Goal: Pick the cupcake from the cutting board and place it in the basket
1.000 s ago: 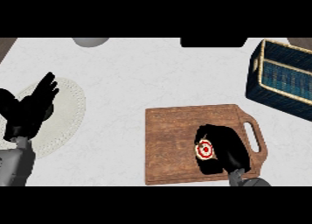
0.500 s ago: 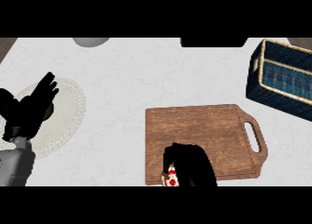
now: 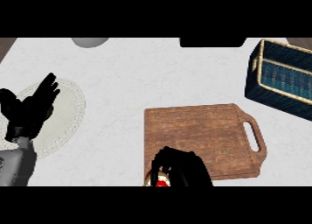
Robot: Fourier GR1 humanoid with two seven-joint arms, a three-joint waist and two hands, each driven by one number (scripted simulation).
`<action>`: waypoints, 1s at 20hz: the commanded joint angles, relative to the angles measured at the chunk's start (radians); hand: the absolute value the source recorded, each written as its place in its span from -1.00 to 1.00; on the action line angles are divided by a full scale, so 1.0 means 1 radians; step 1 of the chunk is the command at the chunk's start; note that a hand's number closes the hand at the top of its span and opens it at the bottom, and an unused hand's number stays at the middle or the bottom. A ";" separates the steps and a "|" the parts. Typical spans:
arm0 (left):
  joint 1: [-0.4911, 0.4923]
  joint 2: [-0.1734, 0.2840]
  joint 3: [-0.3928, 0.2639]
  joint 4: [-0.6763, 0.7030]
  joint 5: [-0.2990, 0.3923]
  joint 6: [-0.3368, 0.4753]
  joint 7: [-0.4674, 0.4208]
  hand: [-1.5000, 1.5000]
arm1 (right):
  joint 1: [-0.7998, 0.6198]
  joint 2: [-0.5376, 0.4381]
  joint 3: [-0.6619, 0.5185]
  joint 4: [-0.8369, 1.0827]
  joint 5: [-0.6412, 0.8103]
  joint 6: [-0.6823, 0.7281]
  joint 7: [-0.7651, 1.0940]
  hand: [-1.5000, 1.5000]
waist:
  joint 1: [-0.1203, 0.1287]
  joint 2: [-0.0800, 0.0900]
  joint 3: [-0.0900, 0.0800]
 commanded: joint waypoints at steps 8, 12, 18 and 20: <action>0.053 0.006 0.008 -0.035 0.019 -0.032 -0.016 0.00 | -0.226 0.020 -0.010 -0.453 0.190 0.155 0.442 1.00 | 0.001 -0.006 -0.003; -0.016 0.016 0.011 -0.044 0.015 -0.015 0.057 0.00 | -0.417 0.020 -0.252 -0.425 0.082 0.276 0.475 1.00 | 0.007 0.002 -0.001; 0.017 0.023 0.024 -0.024 0.020 -0.040 0.004 0.00 | -0.709 0.021 -0.519 -0.247 -0.011 0.328 0.487 1.00 | 0.019 0.003 -0.002; 0.012 0.003 0.013 -0.028 0.004 -0.015 0.011 0.00 | -0.737 0.021 -0.572 -0.254 -0.018 0.400 0.490 1.00 | 0.008 0.001 -0.001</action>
